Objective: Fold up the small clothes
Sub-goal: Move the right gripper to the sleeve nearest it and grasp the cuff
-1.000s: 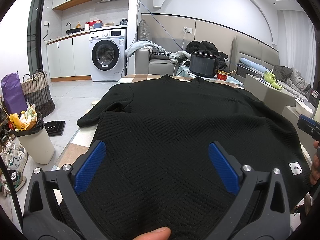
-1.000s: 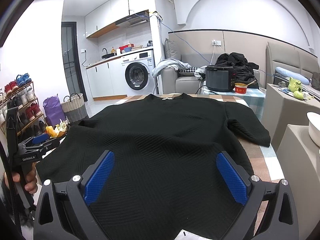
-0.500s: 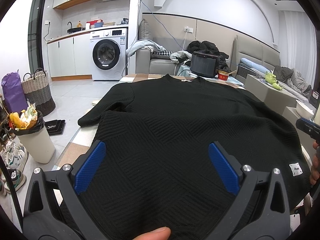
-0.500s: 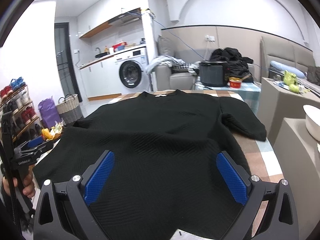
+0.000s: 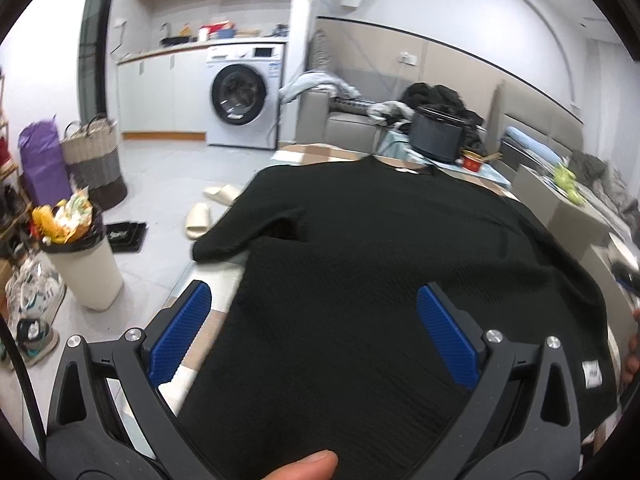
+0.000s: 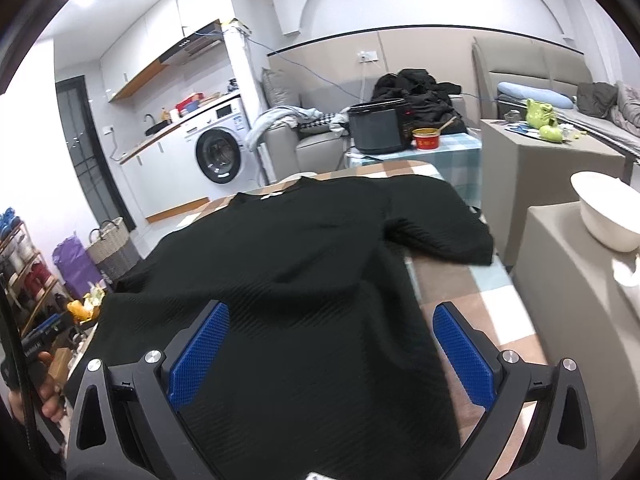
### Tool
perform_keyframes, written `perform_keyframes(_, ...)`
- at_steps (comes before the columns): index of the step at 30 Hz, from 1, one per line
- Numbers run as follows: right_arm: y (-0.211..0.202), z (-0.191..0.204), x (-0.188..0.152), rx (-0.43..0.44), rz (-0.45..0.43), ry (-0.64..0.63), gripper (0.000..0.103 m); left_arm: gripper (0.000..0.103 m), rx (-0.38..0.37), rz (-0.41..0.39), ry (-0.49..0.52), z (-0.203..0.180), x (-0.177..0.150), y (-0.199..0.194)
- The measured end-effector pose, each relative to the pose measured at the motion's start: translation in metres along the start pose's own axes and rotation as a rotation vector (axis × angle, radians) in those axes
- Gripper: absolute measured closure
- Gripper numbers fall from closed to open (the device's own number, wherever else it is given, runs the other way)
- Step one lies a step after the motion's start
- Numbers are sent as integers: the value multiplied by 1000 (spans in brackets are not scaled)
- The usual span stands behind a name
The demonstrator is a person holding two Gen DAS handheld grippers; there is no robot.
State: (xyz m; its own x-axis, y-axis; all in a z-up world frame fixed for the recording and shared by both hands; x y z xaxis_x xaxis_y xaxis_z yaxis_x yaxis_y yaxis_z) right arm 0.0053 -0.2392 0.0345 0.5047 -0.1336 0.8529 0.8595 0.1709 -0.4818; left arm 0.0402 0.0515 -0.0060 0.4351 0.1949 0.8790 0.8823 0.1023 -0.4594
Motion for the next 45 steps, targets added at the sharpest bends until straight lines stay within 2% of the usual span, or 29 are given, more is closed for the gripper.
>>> perform_keyframes(4,14,-9,11,-73,85,14,0,1,40,27,-73,25,16,18)
perform_keyframes(10,47,-44,27,-81,146,173,0,1,80,58,-91,33,43,48)
perform_keyframes(13,67,-64,37,-104,172,254,5,3,64,101,-94,31,55,73)
perform_keyframes(16,91,-91,42,-105,208,387,13,5,56,124,-106,27,64,97)
perform_keyframes(19,115,-115,42,-101,271,496,16,6,44,135,-99,20,72,118)
perform_keyframes(26,141,-141,46,-130,296,563,17,6,38,153,-67,-2,80,153)
perform_keyframes(30,159,-146,53,-215,305,522,22,6,38,160,-57,-10,81,168)
perform_keyframes(33,166,-149,58,-277,292,491,31,6,32,157,-44,-15,82,174)
perform_keyframes(36,173,-152,62,-354,307,447,57,6,28,155,-32,-20,81,180)
perform_keyframes(37,172,-155,62,-377,310,445,75,6,25,155,-32,-22,81,182)
perform_keyframes(38,175,-161,63,-408,313,449,86,6,20,153,-33,-22,81,183)
perform_keyframes(40,173,-167,63,-409,309,469,93,6,13,150,-34,-23,80,184)
perform_keyframes(45,163,-160,81,-420,258,388,94,6,6,143,-33,-25,79,185)
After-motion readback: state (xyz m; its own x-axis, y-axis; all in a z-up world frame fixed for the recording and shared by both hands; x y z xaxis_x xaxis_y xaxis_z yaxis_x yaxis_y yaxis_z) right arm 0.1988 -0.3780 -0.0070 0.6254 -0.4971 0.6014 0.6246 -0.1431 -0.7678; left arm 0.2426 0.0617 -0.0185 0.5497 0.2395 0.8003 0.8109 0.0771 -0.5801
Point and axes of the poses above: each gripper's, at about its wrist camera, not at the fingertips, and y roughly the way its jaws point, z to its left, x to its top, the point moved 1 cm from there along y, roughly the way its jaws point, and after that the axes turned 5 degrees about -z, right-handed, at the moved point
